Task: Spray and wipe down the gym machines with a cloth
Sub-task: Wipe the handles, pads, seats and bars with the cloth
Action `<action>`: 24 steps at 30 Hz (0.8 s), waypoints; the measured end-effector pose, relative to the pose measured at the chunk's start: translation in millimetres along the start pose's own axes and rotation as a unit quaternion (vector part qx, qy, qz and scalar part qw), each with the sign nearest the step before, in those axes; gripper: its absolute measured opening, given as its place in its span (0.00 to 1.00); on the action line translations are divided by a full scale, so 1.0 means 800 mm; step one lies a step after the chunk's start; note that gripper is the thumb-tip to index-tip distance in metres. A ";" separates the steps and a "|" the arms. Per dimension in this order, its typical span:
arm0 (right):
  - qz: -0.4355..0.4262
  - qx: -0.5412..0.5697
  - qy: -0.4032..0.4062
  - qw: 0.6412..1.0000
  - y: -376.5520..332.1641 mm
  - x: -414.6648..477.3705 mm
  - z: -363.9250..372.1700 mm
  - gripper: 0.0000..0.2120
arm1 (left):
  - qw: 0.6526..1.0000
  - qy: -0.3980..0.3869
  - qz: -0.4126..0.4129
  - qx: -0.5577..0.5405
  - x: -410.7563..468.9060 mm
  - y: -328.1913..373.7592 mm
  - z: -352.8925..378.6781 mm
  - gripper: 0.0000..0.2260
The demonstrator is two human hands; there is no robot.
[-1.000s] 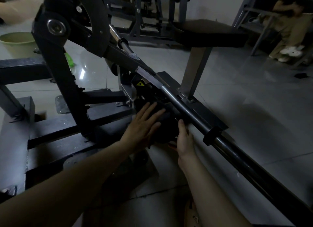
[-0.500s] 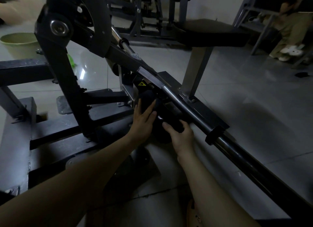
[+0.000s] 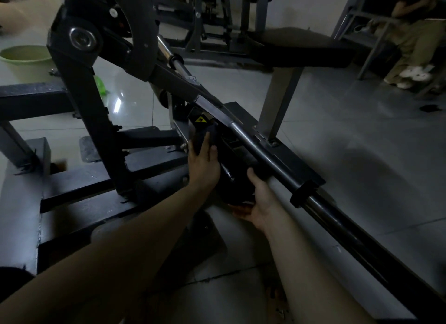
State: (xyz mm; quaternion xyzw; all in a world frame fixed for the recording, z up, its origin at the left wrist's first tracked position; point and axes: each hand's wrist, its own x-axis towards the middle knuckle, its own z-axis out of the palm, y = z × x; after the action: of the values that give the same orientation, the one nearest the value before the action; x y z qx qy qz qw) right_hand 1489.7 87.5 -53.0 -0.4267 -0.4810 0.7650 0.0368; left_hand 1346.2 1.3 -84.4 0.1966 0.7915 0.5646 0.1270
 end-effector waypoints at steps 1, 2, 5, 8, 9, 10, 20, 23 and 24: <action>-0.005 -0.003 0.000 1.000 0.000 0.002 -0.001 0.20 | 1.000 -0.001 -0.002 -0.008 -0.012 0.007 0.008 0.22; -0.008 -0.001 -0.002 1.000 -0.001 0.003 -0.003 0.20 | 1.000 -0.003 0.007 -0.004 -0.028 0.011 0.014 0.21; -0.005 -0.014 -0.012 1.000 -0.002 0.008 -0.008 0.21 | 0.995 -0.039 0.057 0.069 -0.091 0.013 0.030 0.23; -0.010 -0.066 0.009 0.998 -0.007 0.002 -0.003 0.29 | 0.976 -0.063 0.146 0.148 -0.133 0.001 0.028 0.24; -0.015 -0.066 0.025 0.997 -0.005 0.008 -0.004 0.34 | 0.970 -0.060 0.168 0.167 -0.131 -0.005 0.026 0.24; -0.016 -0.058 0.035 0.998 -0.003 0.011 -0.004 0.37 | 0.965 -0.044 0.179 0.188 -0.126 -0.008 0.025 0.25; -0.099 -0.076 0.045 0.991 0.010 -0.014 -0.005 0.25 | 0.985 0.010 -0.014 0.170 -0.013 0.007 0.008 0.26; -0.128 -0.114 0.052 0.984 0.022 -0.002 -0.006 0.31 | 0.992 0.010 -0.112 0.062 0.010 0.008 0.003 0.29; -0.141 -0.124 0.053 0.981 0.024 0.001 -0.005 0.33 | 0.988 0.013 -0.155 -0.010 0.014 0.010 0.003 0.30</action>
State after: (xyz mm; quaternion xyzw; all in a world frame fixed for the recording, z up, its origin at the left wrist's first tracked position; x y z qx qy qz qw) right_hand 1499.1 80.6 -68.7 -0.3959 -0.6249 0.6627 0.1161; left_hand 1338.5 10.3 -77.3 0.0632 0.8084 0.5485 0.2044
